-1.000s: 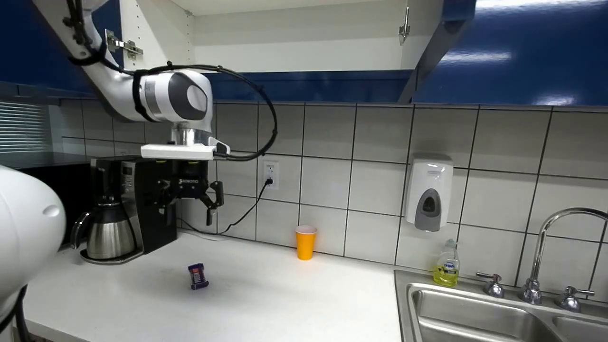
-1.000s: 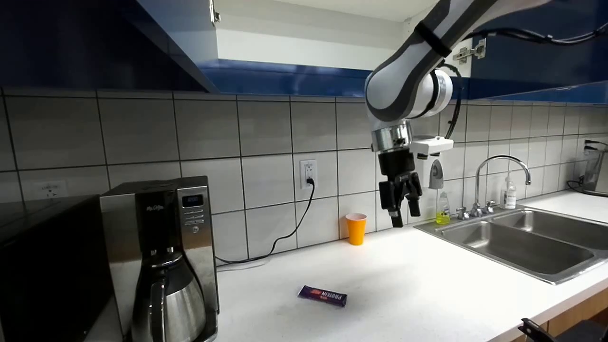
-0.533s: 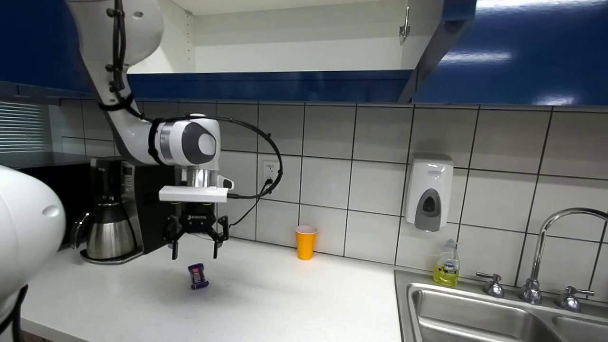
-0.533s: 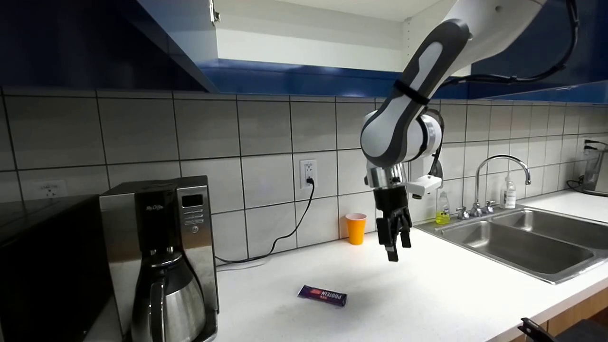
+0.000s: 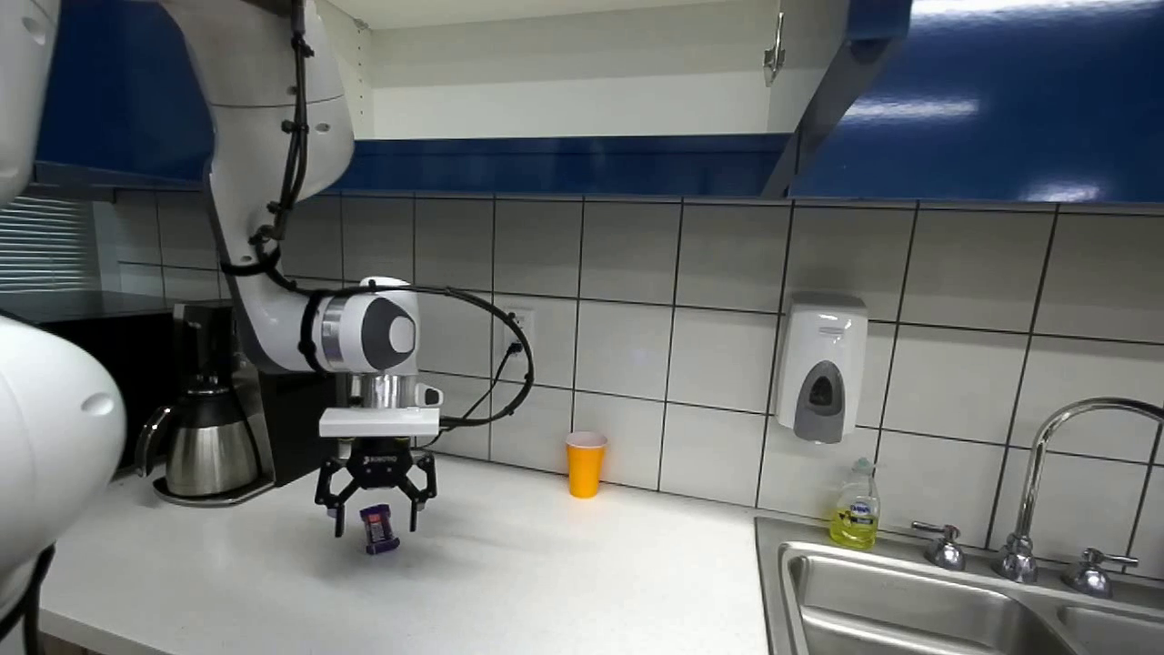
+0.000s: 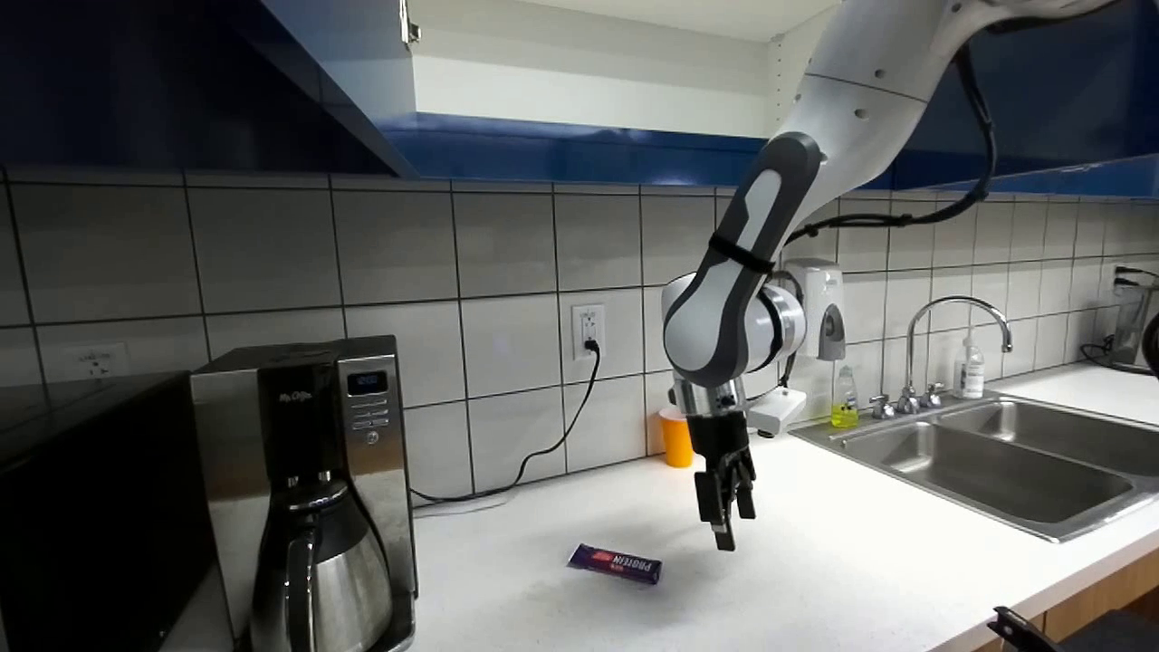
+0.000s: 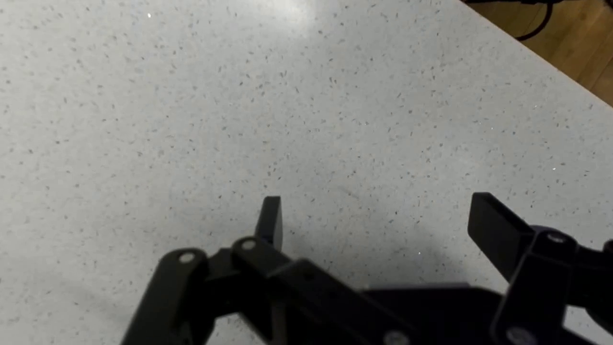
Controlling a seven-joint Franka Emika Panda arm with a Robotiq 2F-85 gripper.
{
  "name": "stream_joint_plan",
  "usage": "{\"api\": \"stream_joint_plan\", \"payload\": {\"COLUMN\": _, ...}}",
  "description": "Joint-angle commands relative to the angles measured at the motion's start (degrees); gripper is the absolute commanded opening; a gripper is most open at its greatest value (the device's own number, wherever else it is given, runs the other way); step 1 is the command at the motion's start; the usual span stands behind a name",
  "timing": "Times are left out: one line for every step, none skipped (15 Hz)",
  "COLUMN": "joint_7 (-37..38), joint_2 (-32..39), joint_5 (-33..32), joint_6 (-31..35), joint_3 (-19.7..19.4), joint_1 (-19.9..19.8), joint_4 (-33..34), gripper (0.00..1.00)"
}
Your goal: Put the candy bar into the cupboard
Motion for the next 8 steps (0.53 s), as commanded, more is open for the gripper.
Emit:
{"api": "stream_joint_plan", "payload": {"joint_7": 1.08, "joint_2": 4.95, "joint_5": -2.93, "joint_6": 0.49, "joint_3": 1.83, "joint_1": -0.36, "joint_4": 4.91, "gripper": 1.0}}
{"api": "stream_joint_plan", "payload": {"joint_7": 1.33, "joint_2": 5.86, "joint_5": -3.49, "joint_6": 0.5, "joint_3": 2.0, "joint_1": -0.25, "joint_4": 5.88, "gripper": 1.0}}
{"api": "stream_joint_plan", "payload": {"joint_7": 1.55, "joint_2": 6.68, "joint_5": -3.91, "joint_6": 0.36, "joint_3": 2.24, "joint_1": -0.13, "joint_4": 6.96, "gripper": 1.0}}
{"api": "stream_joint_plan", "payload": {"joint_7": 1.72, "joint_2": 7.36, "joint_5": -4.21, "joint_6": 0.16, "joint_3": 2.43, "joint_1": -0.06, "joint_4": 7.86, "gripper": 1.0}}
{"api": "stream_joint_plan", "payload": {"joint_7": 1.54, "joint_2": 8.02, "joint_5": -4.12, "joint_6": -0.1, "joint_3": 2.79, "joint_1": -0.07, "joint_4": 8.85, "gripper": 1.0}}
{"api": "stream_joint_plan", "payload": {"joint_7": 1.1, "joint_2": 8.0, "joint_5": -3.45, "joint_6": -1.16, "joint_3": 3.22, "joint_1": -0.32, "joint_4": 9.45, "gripper": 1.0}}
{"api": "stream_joint_plan", "payload": {"joint_7": 0.67, "joint_2": 7.09, "joint_5": -3.33, "joint_6": 0.1, "joint_3": 3.21, "joint_1": -0.9, "joint_4": 7.38, "gripper": 1.0}}
{"api": "stream_joint_plan", "payload": {"joint_7": 0.67, "joint_2": 7.55, "joint_5": -3.32, "joint_6": 0.04, "joint_3": 3.38, "joint_1": -0.87, "joint_4": 8.06, "gripper": 1.0}}
